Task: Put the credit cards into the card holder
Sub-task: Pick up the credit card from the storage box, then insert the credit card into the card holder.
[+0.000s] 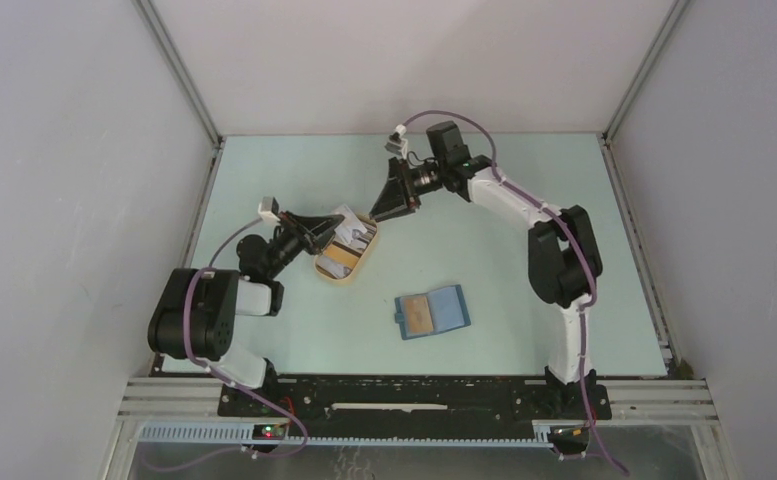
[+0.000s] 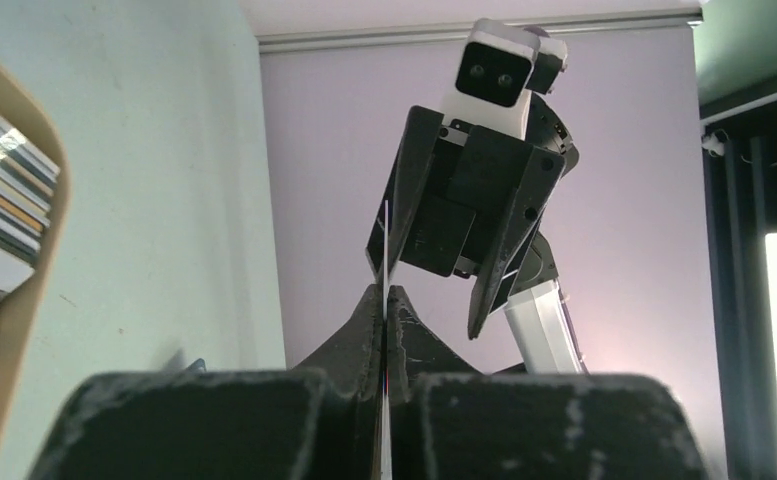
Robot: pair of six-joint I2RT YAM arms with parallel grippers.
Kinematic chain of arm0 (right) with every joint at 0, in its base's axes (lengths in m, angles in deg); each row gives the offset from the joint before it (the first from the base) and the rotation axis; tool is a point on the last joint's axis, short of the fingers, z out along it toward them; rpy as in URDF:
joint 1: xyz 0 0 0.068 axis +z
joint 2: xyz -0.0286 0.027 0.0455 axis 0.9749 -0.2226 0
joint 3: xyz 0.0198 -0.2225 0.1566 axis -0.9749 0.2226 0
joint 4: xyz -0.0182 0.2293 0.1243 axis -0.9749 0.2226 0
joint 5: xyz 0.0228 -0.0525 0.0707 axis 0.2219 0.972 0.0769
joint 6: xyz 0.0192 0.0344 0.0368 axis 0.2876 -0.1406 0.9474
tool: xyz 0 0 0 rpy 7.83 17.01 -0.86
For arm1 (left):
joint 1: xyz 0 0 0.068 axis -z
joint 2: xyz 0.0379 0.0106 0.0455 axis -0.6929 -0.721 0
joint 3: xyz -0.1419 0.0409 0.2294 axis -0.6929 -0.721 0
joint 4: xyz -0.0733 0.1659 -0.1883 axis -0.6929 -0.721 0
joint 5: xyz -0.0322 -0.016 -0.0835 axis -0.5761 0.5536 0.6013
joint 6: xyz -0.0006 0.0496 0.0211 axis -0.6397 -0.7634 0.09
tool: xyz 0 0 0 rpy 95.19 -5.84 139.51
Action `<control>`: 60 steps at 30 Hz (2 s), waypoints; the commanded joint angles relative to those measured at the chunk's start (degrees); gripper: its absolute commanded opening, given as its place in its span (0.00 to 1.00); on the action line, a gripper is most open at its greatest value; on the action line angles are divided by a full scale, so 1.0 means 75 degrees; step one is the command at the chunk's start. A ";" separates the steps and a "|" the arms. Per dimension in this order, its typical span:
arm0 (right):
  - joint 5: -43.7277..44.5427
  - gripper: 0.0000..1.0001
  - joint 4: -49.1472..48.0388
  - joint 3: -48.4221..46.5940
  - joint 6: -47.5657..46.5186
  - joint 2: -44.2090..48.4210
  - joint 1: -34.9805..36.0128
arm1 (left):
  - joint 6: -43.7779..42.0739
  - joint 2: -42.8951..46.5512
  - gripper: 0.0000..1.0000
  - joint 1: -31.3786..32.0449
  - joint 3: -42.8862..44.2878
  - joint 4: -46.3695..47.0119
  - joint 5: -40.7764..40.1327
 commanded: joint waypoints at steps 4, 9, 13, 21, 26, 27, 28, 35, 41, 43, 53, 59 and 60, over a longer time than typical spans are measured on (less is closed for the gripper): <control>-0.0346 0.61 -0.0391 0.1052 -0.0121 0.1405 -0.0053 | -0.0038 0.0677 0.00 0.0014 0.0070 0.0777 0.0770; -0.0346 0.60 -0.0338 0.1114 -0.0217 0.1646 -0.0045 | -0.0944 0.1030 0.00 0.0435 0.0391 0.0774 0.1439; -0.0303 0.58 -0.0045 0.0936 -0.0547 0.1731 -0.0022 | -0.1391 0.1010 0.00 0.0718 0.0547 0.0773 0.1802; -0.0237 0.57 -0.0131 0.0995 -0.0442 0.1772 0.0100 | -0.1726 0.0891 0.00 0.1172 0.0640 0.0780 0.1777; -0.0390 0.41 -0.0360 0.1082 -0.0241 0.1794 0.0216 | -0.1802 0.0861 0.00 0.1264 0.0562 0.0774 0.1633; -0.0398 0.37 -0.0362 0.1085 -0.0244 0.1795 0.0239 | -0.1803 0.0861 0.00 0.1277 0.0555 0.0774 0.1626; -0.0418 0.31 -0.0388 0.1085 -0.0222 0.1804 0.0255 | -0.1801 0.0867 0.00 0.1292 0.0554 0.0773 0.1606; -0.0561 0.17 -0.0668 0.1249 -0.0035 0.1849 0.0333 | -0.1799 0.1011 0.06 0.1347 0.0413 0.0779 0.1489; -0.0465 0.00 -0.0697 0.1899 -0.0594 0.2322 0.0364 | -0.2003 0.1471 0.29 0.1350 0.0131 0.0559 0.1319; -0.0386 0.00 -0.0592 0.2263 -0.1046 0.2664 0.0238 | -0.2308 0.1727 0.44 0.1339 -0.0026 0.0306 0.1236; -0.0041 0.00 0.0700 0.4443 -0.3472 0.4390 -0.0751 | -0.5921 0.4312 1.00 0.1246 -0.0261 -0.4934 -0.0152; 0.0080 0.00 -0.0133 0.5983 -0.2991 0.4610 -0.1295 | -0.6773 0.6226 1.00 0.1255 -0.0223 -0.7218 -0.2010; 0.0188 0.00 -0.0310 0.6275 -0.2906 0.4624 -0.1318 | -0.6531 0.6323 1.00 0.1249 -0.0347 -0.7216 -0.2266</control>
